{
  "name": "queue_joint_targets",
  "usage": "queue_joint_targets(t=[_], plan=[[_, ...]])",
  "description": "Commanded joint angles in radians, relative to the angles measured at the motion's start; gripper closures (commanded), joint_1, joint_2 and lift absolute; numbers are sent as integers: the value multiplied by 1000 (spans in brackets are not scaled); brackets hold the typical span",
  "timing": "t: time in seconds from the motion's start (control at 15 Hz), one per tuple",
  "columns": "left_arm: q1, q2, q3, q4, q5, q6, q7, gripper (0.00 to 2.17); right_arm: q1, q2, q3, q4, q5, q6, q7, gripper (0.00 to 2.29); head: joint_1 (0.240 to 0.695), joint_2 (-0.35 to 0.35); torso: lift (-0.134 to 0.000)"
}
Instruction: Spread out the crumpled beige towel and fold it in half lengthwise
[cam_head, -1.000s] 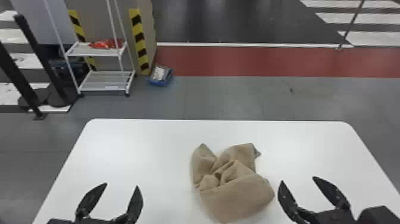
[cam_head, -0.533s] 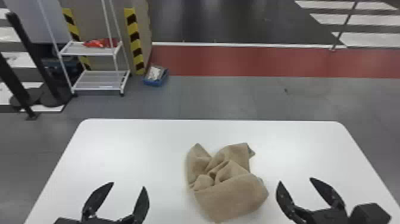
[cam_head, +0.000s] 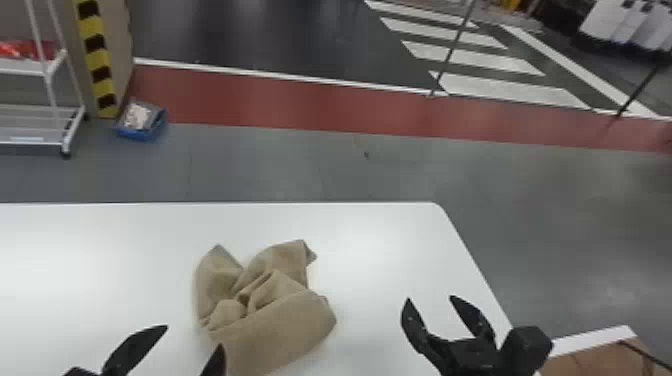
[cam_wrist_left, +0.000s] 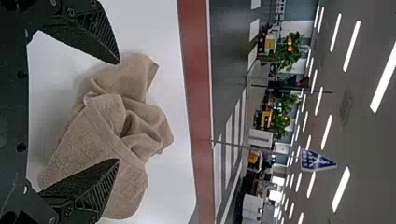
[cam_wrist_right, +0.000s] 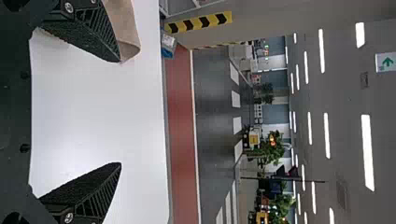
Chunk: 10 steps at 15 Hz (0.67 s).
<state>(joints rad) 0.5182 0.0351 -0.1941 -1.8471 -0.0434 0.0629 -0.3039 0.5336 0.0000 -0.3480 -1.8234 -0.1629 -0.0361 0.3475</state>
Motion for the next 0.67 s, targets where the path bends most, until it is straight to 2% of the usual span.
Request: queue_joint_targets(t=[0.0,0.33,0.6], plan=[[-67,-1,-59,34,-38,44,3,151,-12,1,-69,26,-17,2,2,90,695,-350,0],[-230,-3,-171,144,-75,237,-4,194,-18,1,-103,39,-32,5,2,90,695,-350,0],[-268,-9,-182,196,-78,286,5,205,-43,1,-85,47,-32,17,5,90,695,-350,0]])
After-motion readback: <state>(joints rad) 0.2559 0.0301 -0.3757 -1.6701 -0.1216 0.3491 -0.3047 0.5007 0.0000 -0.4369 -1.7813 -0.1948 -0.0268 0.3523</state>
